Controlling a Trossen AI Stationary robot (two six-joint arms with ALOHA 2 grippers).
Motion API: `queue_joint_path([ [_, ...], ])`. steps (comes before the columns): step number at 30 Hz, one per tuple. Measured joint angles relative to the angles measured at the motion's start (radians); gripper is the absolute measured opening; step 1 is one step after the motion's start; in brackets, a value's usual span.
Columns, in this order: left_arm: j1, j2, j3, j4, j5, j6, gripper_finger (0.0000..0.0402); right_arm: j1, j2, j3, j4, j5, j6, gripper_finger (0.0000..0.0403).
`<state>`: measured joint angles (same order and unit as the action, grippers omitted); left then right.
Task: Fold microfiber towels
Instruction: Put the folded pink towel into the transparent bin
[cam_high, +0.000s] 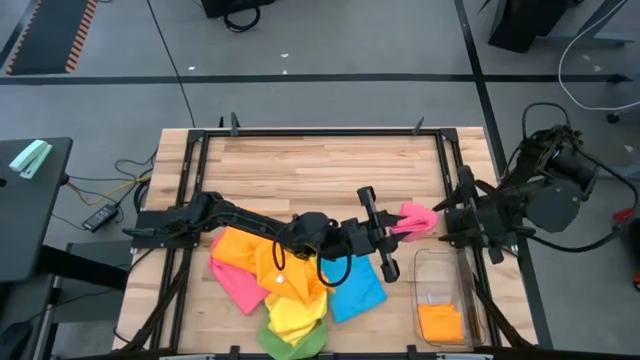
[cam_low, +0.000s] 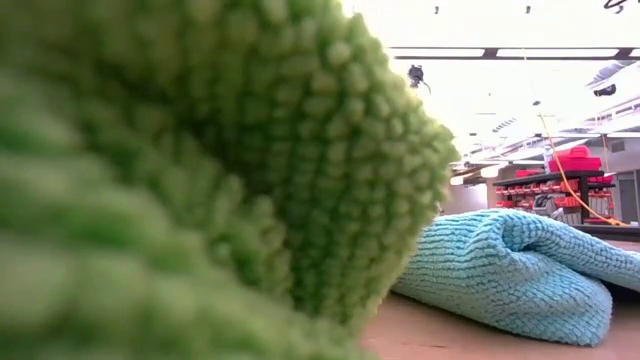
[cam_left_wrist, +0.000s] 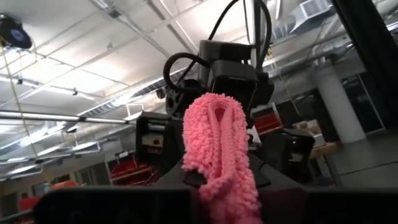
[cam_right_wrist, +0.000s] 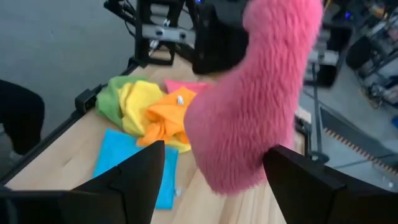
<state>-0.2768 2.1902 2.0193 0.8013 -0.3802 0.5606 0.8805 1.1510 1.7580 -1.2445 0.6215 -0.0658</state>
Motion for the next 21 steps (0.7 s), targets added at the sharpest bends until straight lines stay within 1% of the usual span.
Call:
queue_joint_path([
  [3,0.017,0.000,0.000,0.003,0.049,-0.023,0.0030,-0.031,0.000,0.000,0.044,-0.021,-0.050,0.0277],
  [4,0.022,0.000,0.000,0.003,0.058,-0.031,0.0030,-0.048,0.000,0.000,0.057,-0.047,-0.057,0.0277],
  [6,0.028,0.000,0.000,0.002,0.064,-0.053,0.0030,-0.096,0.001,0.000,0.073,-0.135,-0.062,0.0276],
  [8,0.031,0.000,0.000,0.003,0.064,-0.058,0.0035,-0.158,0.009,0.000,0.083,-0.207,-0.062,0.0276],
  [12,0.029,0.000,0.000,0.001,0.063,-0.052,0.0041,-0.256,0.015,0.000,0.080,-0.276,-0.102,0.0276],
  [14,0.025,0.000,0.000,0.001,0.063,-0.051,0.0035,-0.311,0.011,0.000,0.073,-0.300,-0.130,0.0276],
  [16,0.019,0.000,0.000,-0.002,0.063,-0.051,0.0030,-0.368,0.004,0.000,0.047,-0.347,-0.146,0.0276],
  [20,0.013,0.000,0.000,-0.007,0.063,-0.056,0.0032,-0.479,-0.011,0.000,0.031,-0.578,-0.143,0.0276],
  [21,0.013,0.000,0.000,-0.009,0.059,-0.063,0.0035,-0.496,-0.010,0.000,0.038,-0.615,-0.143,0.0276],
])
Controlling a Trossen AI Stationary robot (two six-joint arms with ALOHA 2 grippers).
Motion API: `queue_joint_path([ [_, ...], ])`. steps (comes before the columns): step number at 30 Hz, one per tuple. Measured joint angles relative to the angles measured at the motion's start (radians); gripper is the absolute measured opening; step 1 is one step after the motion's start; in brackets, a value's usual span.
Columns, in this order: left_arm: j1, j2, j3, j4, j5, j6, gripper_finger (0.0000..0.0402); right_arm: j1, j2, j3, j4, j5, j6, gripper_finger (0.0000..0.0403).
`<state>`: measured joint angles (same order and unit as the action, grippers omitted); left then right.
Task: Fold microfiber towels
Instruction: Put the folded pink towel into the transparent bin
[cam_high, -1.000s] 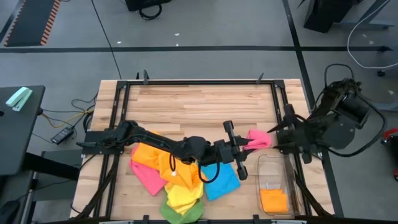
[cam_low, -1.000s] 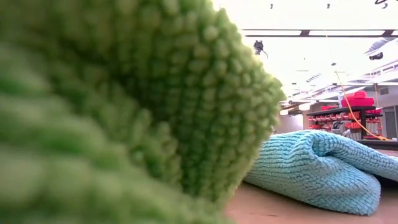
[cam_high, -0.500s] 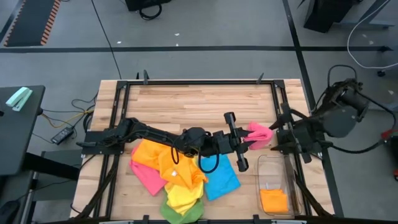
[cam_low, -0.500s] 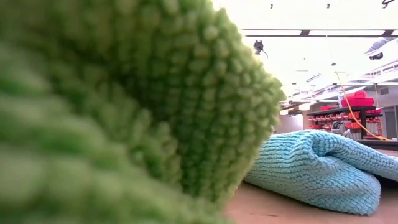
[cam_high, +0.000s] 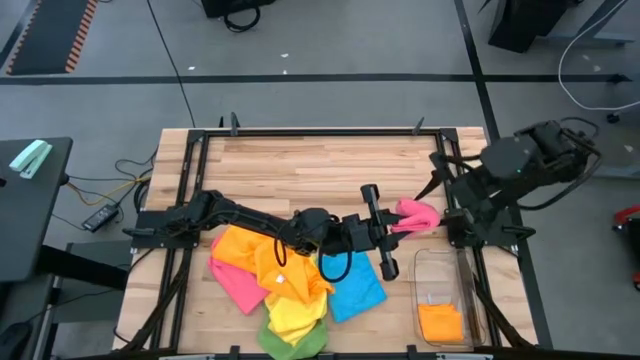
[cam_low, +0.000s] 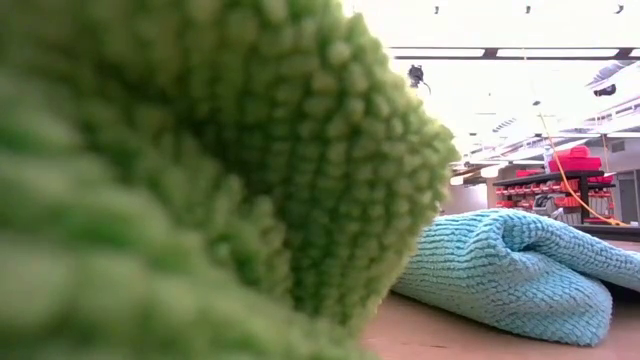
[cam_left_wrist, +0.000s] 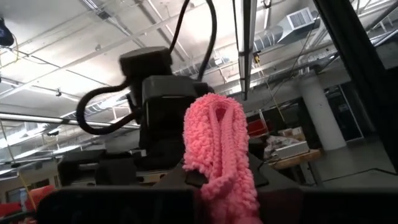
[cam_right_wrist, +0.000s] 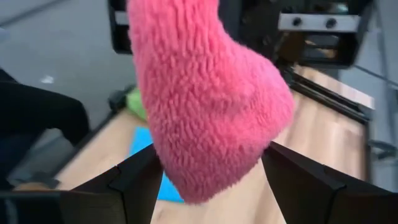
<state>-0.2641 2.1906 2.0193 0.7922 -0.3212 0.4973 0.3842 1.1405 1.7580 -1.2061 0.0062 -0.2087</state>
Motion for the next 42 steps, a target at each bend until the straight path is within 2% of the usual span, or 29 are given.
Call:
queue_joint_path([
  [2,0.002,0.000,0.000,-0.008,-0.004,-0.013,0.0041,-0.015,0.003,0.000,0.013,-0.034,-0.018,0.0278],
  [11,0.011,0.001,0.000,-0.037,-0.056,0.033,0.0030,-0.022,0.015,0.000,0.027,-0.068,-0.038,0.0297],
  [16,0.030,0.001,0.000,-0.055,-0.106,0.015,0.0042,-0.023,0.013,0.000,0.044,-0.052,-0.044,0.0303],
  [22,0.048,0.001,0.000,-0.065,-0.113,0.003,0.0030,-0.050,0.049,0.000,-0.004,-0.024,-0.053,0.0287],
  [28,0.055,0.001,0.000,-0.060,-0.097,-0.019,0.0044,-0.083,0.080,0.000,0.009,-0.029,-0.091,0.0238],
  [37,0.035,0.001,0.000,-0.070,-0.128,0.068,0.0030,-0.121,0.060,-0.001,0.011,-0.083,-0.078,0.0127],
  [42,0.037,0.001,0.000,-0.085,-0.144,0.058,0.0050,-0.123,0.057,-0.001,-0.015,-0.084,-0.079,0.0065],
])
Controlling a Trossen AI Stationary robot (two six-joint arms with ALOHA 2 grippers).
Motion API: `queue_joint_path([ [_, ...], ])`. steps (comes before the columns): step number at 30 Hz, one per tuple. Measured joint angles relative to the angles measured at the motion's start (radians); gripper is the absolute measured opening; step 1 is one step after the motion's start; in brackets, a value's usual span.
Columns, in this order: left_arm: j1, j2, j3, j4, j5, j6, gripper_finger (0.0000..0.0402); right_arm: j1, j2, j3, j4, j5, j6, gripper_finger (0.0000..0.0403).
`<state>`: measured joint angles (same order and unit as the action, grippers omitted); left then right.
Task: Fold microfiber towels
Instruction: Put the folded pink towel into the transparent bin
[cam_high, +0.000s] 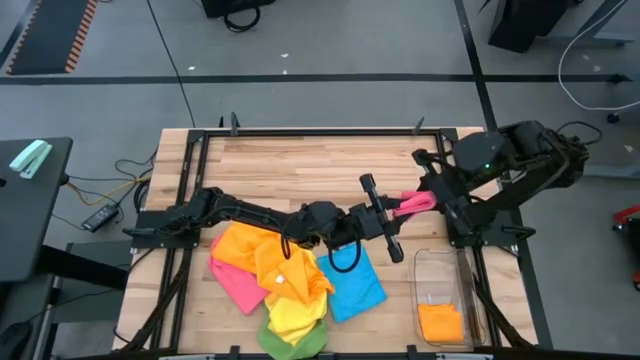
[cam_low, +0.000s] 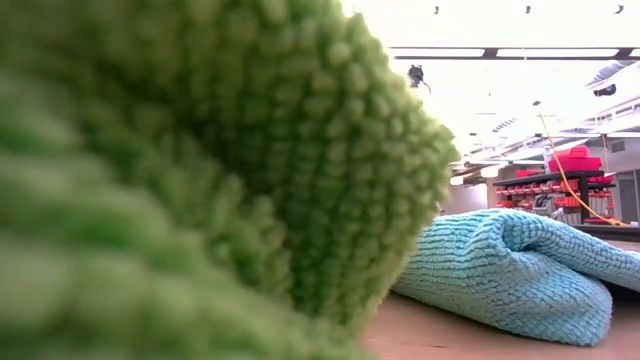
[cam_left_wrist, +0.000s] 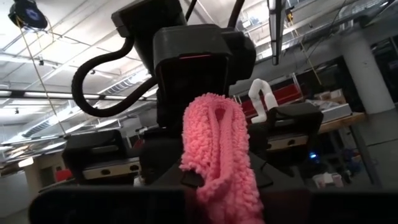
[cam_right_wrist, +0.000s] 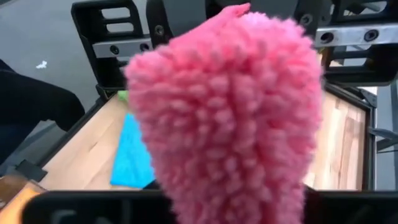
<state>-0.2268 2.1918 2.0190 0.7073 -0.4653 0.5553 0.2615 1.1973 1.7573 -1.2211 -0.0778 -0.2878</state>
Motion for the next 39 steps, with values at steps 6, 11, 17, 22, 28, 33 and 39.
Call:
queue_joint_path([
  [6,0.000,0.000,0.000,-0.008,-0.002,-0.003,0.0046,0.000,0.000,0.000,-0.027,-0.028,0.005,0.0044],
  [11,-0.019,0.002,-0.001,-0.011,-0.034,0.010,0.0059,0.000,-0.009,0.000,-0.062,-0.032,0.036,0.0042],
  [17,-0.036,-0.009,-0.001,-0.031,-0.087,0.036,0.0146,0.002,-0.037,0.001,-0.106,-0.072,0.060,0.0041],
  [22,-0.044,-0.012,-0.001,-0.120,-0.096,0.054,0.0221,0.002,-0.045,0.001,-0.168,-0.099,0.096,0.0041],
  [28,-0.052,-0.017,-0.001,-0.328,-0.095,-0.047,0.0252,0.015,-0.047,0.001,-0.276,-0.152,0.151,0.0040],
  [33,-0.061,-0.017,-0.001,-0.576,-0.092,-0.197,0.0239,0.047,-0.059,-0.027,-0.340,-0.165,0.199,0.0040],
  [39,-0.084,-0.017,-0.001,-0.676,-0.092,-0.198,0.0199,0.104,-0.148,-0.218,-0.280,-0.168,0.287,0.0040],
])
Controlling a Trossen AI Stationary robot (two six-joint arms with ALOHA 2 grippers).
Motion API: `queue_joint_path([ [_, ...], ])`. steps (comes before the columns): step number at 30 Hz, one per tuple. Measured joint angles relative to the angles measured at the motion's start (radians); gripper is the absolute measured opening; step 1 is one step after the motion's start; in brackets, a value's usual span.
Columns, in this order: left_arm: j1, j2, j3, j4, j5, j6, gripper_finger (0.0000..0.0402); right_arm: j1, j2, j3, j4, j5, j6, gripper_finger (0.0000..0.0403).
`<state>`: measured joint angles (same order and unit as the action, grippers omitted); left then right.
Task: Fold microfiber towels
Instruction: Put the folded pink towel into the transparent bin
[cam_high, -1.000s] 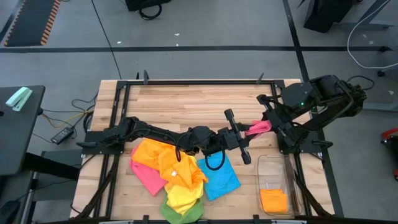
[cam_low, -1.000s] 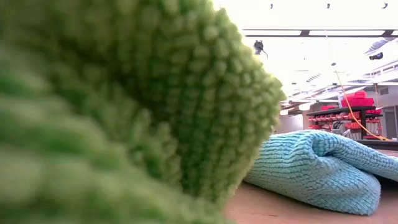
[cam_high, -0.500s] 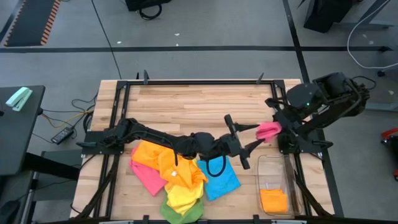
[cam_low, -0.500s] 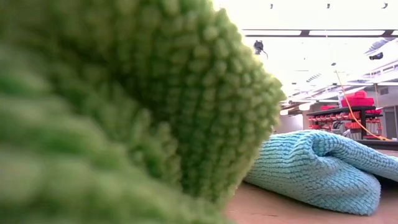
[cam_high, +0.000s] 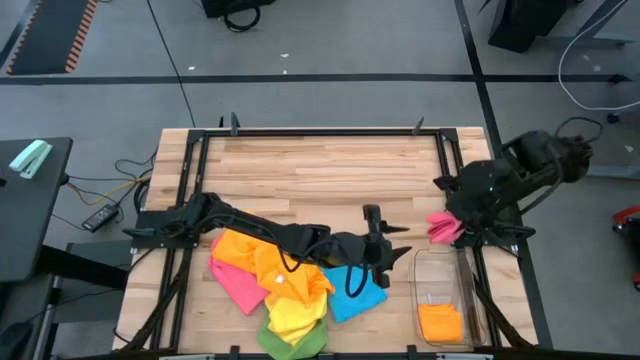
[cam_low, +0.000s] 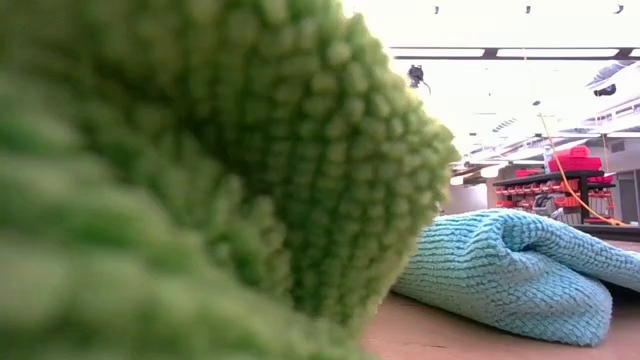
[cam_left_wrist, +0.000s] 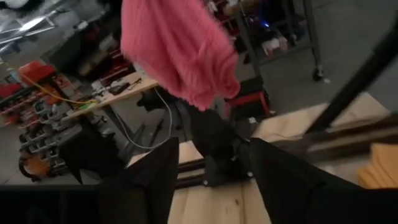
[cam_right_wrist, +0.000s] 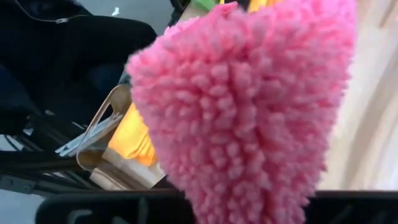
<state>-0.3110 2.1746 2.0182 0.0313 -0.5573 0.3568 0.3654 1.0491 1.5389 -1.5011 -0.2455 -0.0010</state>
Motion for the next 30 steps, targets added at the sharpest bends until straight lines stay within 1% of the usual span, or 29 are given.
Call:
queue_joint_path([
  [4,-0.010,0.000,0.000,-0.083,0.001,-0.004,0.0166,0.050,-0.063,-0.151,0.080,-0.016,0.113,0.0040],
  [7,-0.006,0.000,0.001,-0.195,0.002,-0.053,0.0144,0.100,-0.082,-0.254,0.109,-0.017,0.198,0.0040],
  [11,0.008,0.000,0.001,-0.320,0.002,-0.159,0.0117,0.171,-0.080,-0.382,0.138,-0.018,0.238,0.0040],
  [16,0.011,0.000,0.001,-0.372,0.004,-0.170,0.0087,0.262,-0.046,-0.523,0.182,-0.032,0.236,0.0040],
  [20,0.010,0.000,0.001,-0.374,0.005,-0.166,0.0070,0.327,0.022,-0.589,0.223,-0.050,0.266,0.0040],
  [23,0.013,0.000,0.001,-0.371,0.006,-0.163,0.0061,0.375,0.118,-0.604,0.225,-0.074,0.259,0.0040],
  [27,0.016,0.000,0.001,-0.377,0.005,-0.162,0.0054,0.464,0.251,-0.583,0.221,-0.079,0.148,0.0040],
  [30,0.016,0.000,0.001,-0.392,0.005,-0.140,0.0050,0.506,0.333,-0.556,0.212,-0.069,0.056,0.0040],
])
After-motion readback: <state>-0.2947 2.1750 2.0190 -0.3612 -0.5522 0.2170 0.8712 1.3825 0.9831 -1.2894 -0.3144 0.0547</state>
